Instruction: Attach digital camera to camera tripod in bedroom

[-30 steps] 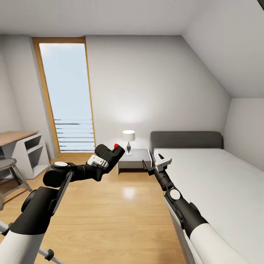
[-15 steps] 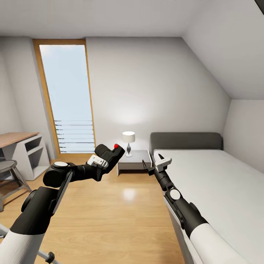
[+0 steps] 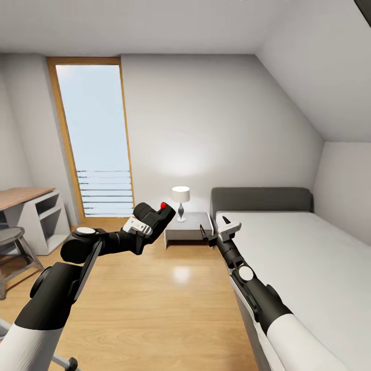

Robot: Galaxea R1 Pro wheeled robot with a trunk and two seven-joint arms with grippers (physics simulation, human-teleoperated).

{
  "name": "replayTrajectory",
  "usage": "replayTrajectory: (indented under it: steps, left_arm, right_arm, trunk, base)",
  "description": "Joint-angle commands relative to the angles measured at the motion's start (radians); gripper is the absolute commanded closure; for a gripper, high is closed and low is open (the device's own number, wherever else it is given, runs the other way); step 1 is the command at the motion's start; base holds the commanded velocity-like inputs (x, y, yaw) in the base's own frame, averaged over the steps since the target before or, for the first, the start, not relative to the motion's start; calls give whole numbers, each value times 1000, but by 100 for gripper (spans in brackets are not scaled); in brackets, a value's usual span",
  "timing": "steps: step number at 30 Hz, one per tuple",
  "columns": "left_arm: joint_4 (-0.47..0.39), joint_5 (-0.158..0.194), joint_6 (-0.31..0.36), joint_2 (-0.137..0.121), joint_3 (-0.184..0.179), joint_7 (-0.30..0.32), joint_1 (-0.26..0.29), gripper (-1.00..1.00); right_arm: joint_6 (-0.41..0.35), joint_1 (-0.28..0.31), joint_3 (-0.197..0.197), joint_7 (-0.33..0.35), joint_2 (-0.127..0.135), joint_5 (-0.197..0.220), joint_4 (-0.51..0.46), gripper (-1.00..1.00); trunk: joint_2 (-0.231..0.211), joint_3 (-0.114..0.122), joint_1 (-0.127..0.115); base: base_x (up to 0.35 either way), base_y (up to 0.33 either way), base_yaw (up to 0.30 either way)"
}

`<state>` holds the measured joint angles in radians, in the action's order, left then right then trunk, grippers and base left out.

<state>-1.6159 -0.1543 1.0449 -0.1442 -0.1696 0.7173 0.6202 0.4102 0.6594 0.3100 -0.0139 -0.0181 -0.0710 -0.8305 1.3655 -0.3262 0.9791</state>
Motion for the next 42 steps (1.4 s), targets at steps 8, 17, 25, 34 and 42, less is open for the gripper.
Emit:
replayTrajectory:
  steps: [8,17,25,34,42]
  left_arm:
    - [-1,-10,2,-1,-1,11,1,100]
    - [-1,-10,2,-1,0,11,1,100]
    - [-1,-10,2,-4,3,11,1,100]
    - [-2,-10,2,-3,13,11,1,100]
    - [-2,-10,2,-2,13,11,1,100]
  right_arm:
    - [2,1,-1,-1,0,-7,1,-100]
    - [2,1,0,-2,0,-7,34,-100]
    - [4,1,0,-1,0,-7,116,-100]
    - [38,1,-2,2,0,-7,263,-100]
    - [45,0,-2,0,0,-6,264,-100]
  trunk:
    - [-56,24,-31]
    - [-119,52,-65]
    - [-175,77,-96]
    - [-238,105,-130]
    - [-294,130,-161]
  base:
    - [0,0,0]
    - [0,0,0]
    - [0,0,0]
    - [0,0,0]
    - [0,0,0]
